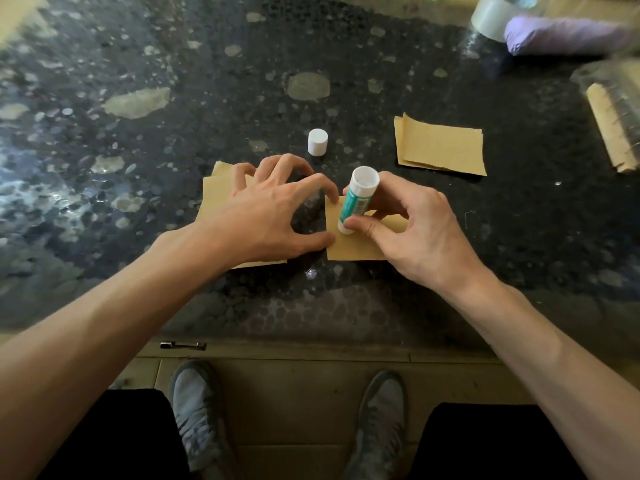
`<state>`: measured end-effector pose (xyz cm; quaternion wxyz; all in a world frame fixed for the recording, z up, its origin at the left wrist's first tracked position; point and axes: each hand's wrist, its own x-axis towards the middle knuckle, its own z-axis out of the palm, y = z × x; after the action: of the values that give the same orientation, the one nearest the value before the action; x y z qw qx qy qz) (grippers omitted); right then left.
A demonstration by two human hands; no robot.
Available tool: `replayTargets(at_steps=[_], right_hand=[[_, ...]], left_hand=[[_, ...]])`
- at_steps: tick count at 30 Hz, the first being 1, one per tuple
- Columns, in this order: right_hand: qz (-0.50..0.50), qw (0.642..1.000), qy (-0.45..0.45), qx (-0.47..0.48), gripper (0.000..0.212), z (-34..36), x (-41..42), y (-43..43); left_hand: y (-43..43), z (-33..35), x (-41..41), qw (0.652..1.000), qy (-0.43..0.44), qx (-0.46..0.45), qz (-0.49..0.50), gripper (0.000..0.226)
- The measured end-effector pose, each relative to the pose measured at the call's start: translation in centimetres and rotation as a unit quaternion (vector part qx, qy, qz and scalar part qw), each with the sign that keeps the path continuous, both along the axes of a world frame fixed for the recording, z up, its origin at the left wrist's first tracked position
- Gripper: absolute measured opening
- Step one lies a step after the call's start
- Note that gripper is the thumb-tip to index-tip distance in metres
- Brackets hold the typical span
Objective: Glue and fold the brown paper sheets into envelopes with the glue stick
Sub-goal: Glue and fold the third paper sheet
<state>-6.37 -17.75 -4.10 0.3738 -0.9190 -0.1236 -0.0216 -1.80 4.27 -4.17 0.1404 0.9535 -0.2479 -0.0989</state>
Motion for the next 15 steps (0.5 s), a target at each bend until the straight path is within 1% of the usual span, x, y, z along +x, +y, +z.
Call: replayTargets(at_steps=[4,8,15], right_hand=[[0.018,0.999,0.026,-0.017,0.032,0.3,-0.03,-0.2],[0.012,0.999,0.012,-0.029,0.036,0.3,0.03,-0.14],[-0.007,1.0,0.005,-0.02,0.037,0.71,-0.23,0.02]], left_hand=[[-0.01,0.02,-0.08,1.0,0.002,-0.009,-0.001,0.063],[0.04,-0.02,-0.07,1.0,-0.003,-0.012,0.0,0.061],[0.11,-0.04,0.06,1.0,0.003,-0.005,-0.005,0.062]])
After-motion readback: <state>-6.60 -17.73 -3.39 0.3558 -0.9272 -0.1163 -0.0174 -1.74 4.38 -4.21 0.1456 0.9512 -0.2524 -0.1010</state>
